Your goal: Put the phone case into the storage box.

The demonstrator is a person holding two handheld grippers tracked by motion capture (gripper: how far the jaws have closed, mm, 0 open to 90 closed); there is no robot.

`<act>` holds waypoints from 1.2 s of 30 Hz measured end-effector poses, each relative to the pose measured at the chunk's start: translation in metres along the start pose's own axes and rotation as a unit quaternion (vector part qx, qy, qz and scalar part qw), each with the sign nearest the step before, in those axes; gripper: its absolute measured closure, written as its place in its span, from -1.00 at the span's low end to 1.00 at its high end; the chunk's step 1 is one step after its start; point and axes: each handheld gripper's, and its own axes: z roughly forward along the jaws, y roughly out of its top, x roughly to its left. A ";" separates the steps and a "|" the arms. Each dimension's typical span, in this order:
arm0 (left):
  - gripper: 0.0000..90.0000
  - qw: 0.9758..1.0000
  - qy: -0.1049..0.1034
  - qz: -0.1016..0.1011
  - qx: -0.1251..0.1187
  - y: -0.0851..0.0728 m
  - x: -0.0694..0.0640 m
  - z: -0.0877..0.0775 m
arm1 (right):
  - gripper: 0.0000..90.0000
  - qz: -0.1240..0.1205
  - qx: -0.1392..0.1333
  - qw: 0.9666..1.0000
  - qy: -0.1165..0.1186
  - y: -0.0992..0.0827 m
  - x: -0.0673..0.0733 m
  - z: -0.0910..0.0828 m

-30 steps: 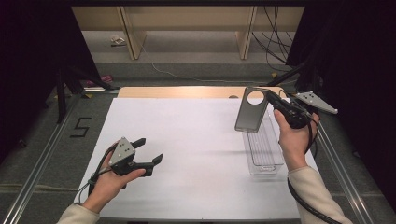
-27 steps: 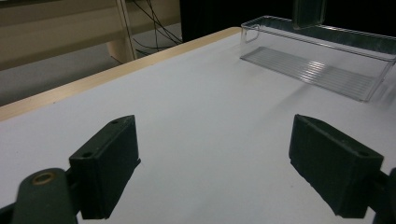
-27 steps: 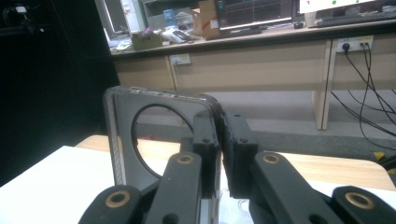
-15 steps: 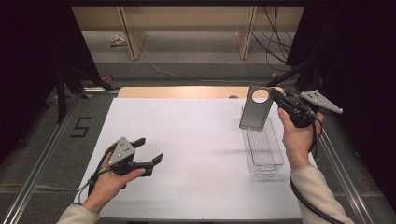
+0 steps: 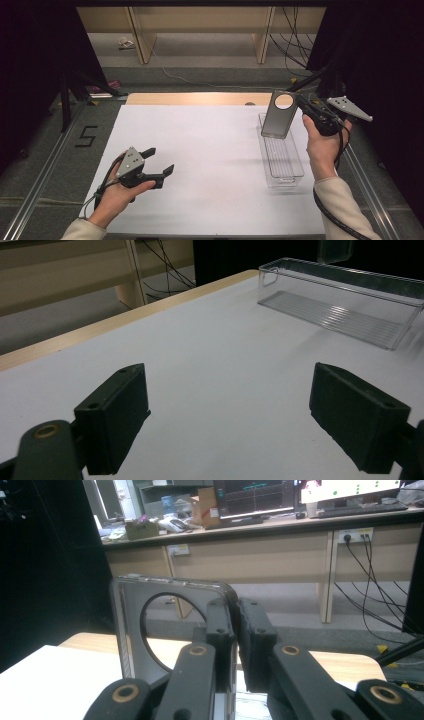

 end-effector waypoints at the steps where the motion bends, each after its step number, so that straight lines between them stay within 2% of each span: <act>1: -0.66 1.000 0.000 0.000 0.000 0.000 0.000 0.000 | 0.88 0.000 0.001 1.000 -0.001 0.000 0.000 0.000; 36: -0.66 1.000 0.000 0.000 -0.001 0.000 0.000 0.000 | 0.87 0.001 -0.003 1.000 -0.017 0.001 -0.013 0.000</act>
